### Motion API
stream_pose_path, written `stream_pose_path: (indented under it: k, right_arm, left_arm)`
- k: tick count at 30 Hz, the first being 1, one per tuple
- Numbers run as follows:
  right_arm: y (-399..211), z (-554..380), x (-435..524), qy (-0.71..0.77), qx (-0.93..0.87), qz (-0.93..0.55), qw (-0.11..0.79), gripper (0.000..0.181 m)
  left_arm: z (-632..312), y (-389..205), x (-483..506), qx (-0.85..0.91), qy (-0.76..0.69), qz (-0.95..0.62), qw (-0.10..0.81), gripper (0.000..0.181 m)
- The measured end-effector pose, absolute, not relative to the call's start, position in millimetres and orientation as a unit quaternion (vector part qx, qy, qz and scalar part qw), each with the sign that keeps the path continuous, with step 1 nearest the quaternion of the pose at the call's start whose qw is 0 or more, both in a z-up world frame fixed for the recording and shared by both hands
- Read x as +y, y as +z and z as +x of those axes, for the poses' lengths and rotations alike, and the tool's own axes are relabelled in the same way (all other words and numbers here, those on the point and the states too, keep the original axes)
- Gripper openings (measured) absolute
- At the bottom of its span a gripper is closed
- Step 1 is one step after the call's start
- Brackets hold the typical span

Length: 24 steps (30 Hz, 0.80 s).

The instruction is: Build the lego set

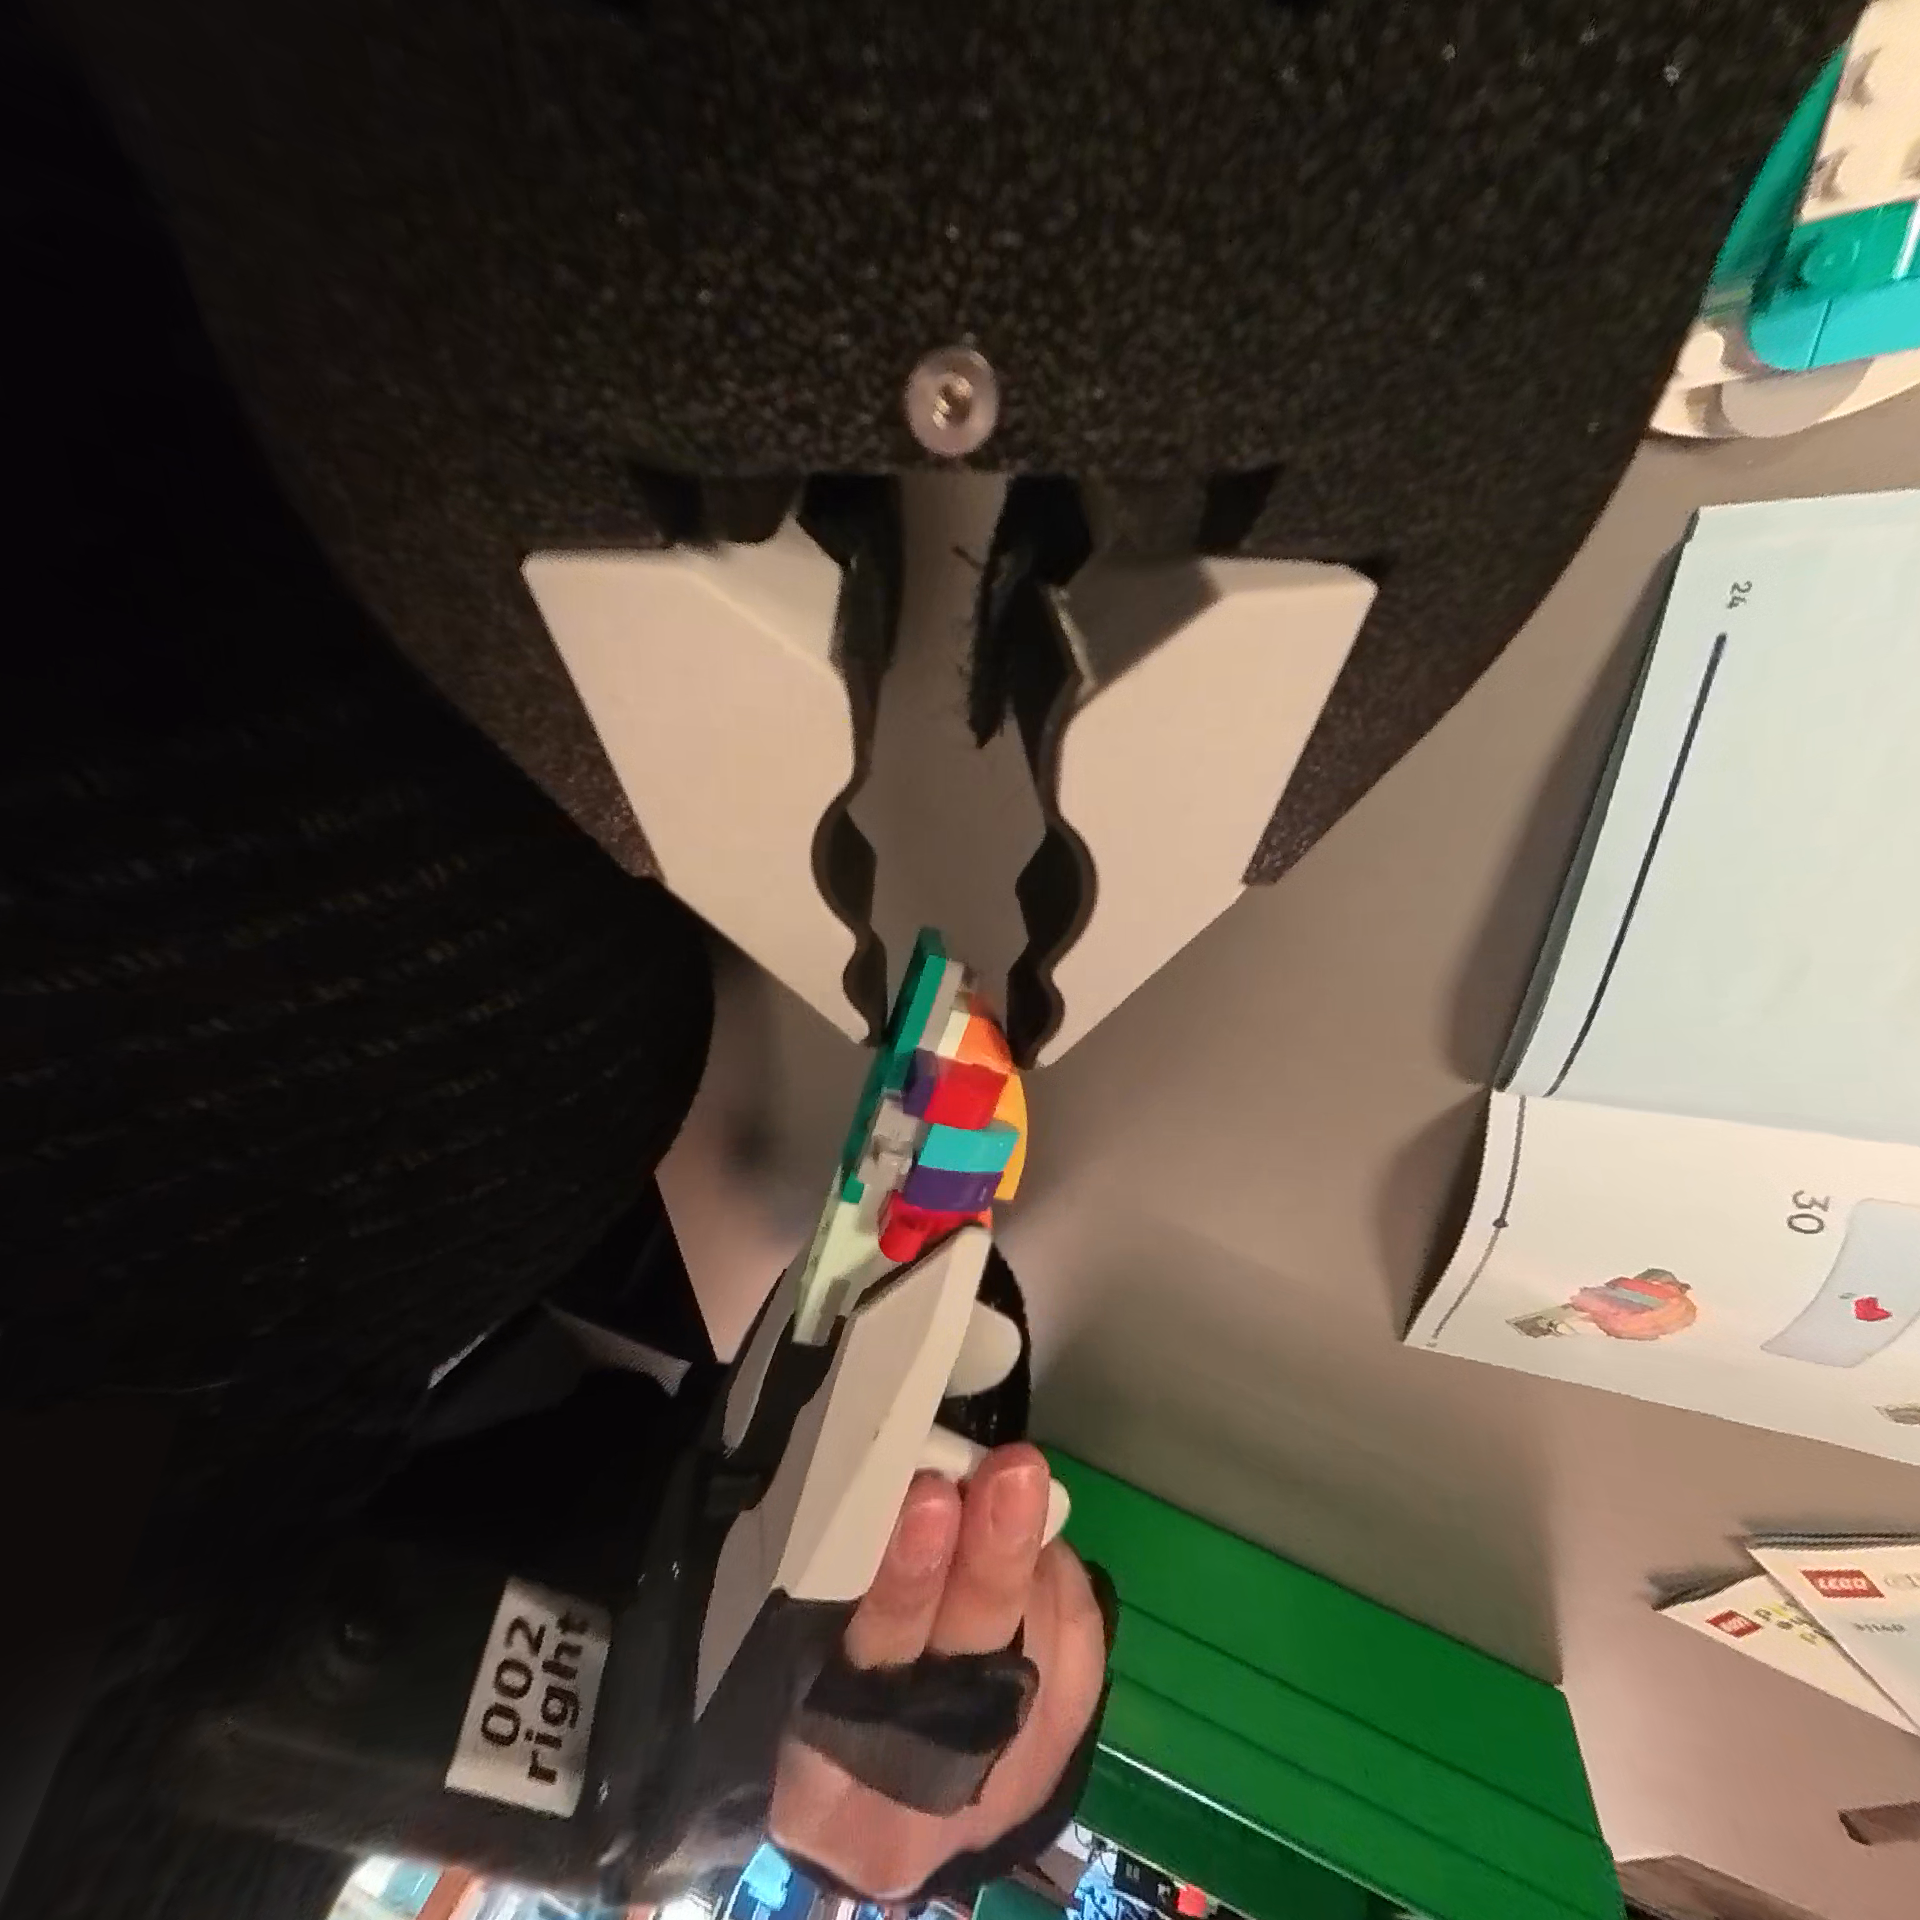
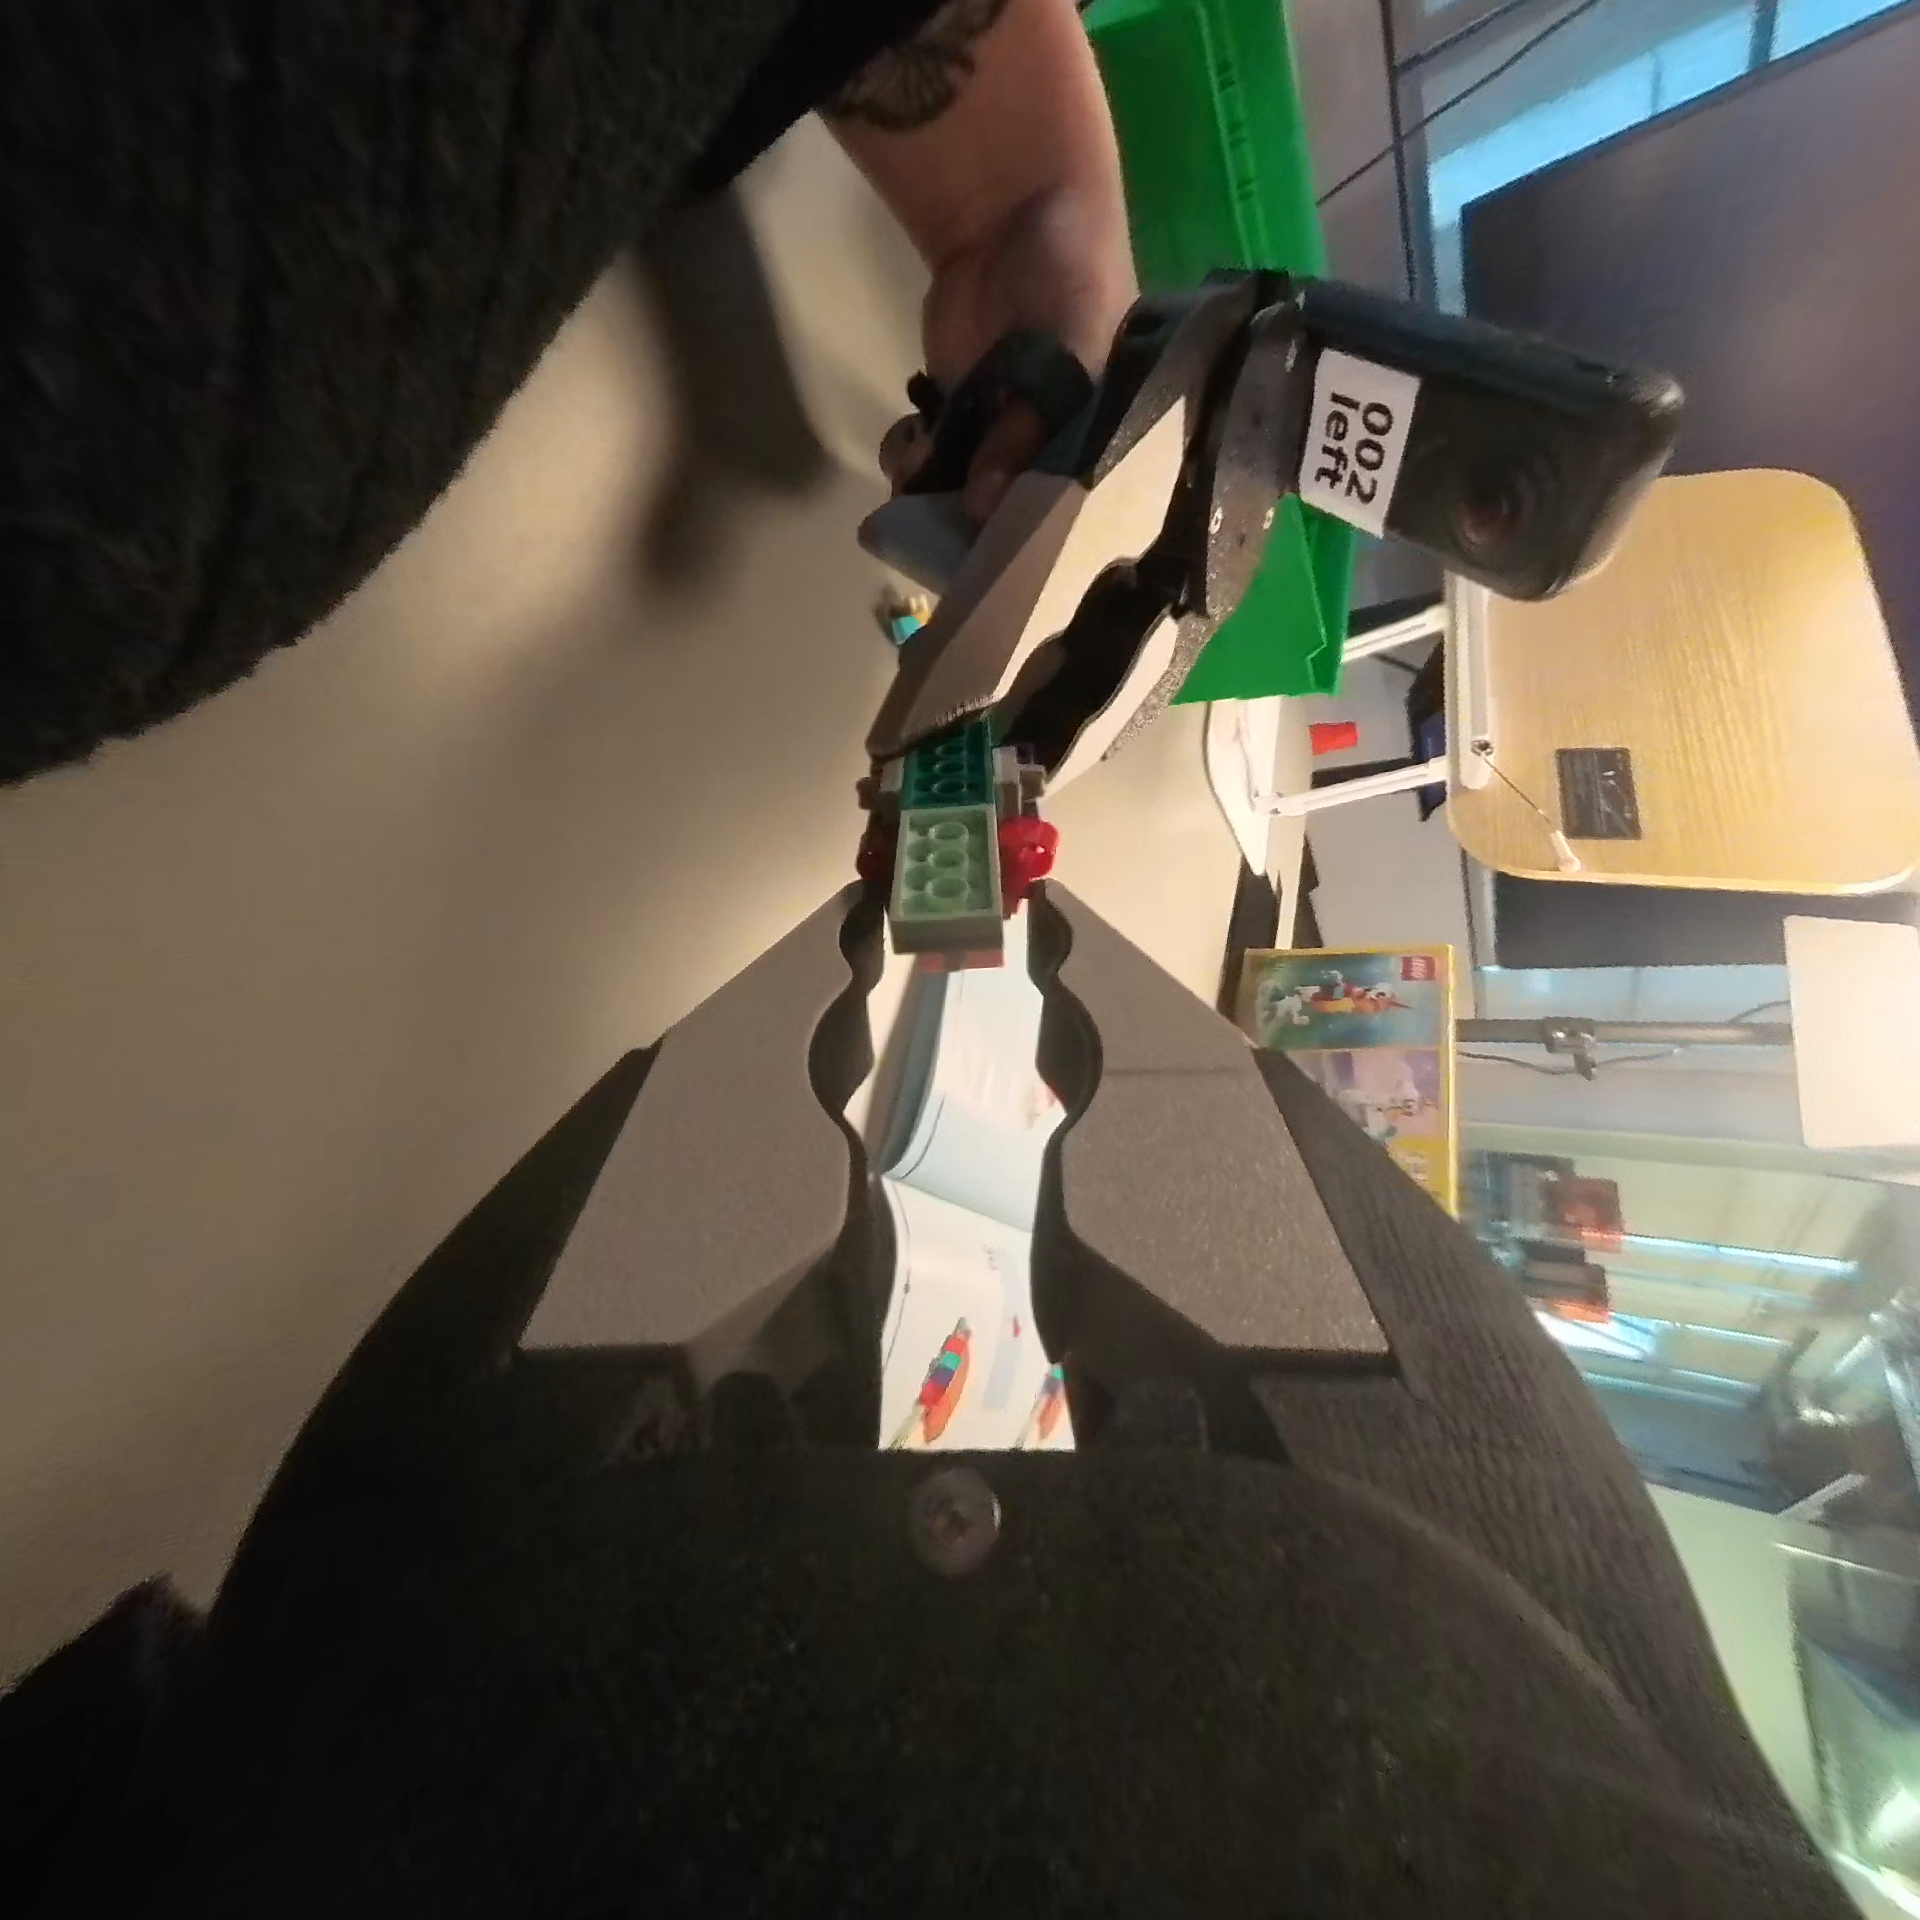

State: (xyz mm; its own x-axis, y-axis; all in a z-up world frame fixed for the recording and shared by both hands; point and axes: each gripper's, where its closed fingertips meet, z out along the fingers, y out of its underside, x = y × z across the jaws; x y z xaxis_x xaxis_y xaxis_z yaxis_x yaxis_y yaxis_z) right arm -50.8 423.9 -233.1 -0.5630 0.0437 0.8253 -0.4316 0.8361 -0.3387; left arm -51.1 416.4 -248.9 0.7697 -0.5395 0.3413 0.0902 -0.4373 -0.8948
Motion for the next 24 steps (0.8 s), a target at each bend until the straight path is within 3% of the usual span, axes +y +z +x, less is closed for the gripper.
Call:
stream_pose_path:
  k: [15,17,24]
  right_arm:
    - [-245.8,-54.7,434.8,0.283,-0.867,0.035,0.409,0.030]
    - [-250.1,-54.1,439.7,0.316,-0.871,-0.019,0.377,0.050]
    - [-260.2,-53.6,449.7,0.433,-0.842,-0.216,0.236,0.058]
  left_arm:
    - [-61.0,-256.2,423.8,0.115,-0.266,-0.806,0.517,0.021]
    - [-69.6,-259.8,425.9,0.112,-0.225,-0.817,0.519,0.021]
    - [-80.2,-267.9,434.7,0.136,-0.121,-0.827,0.533,0.018]
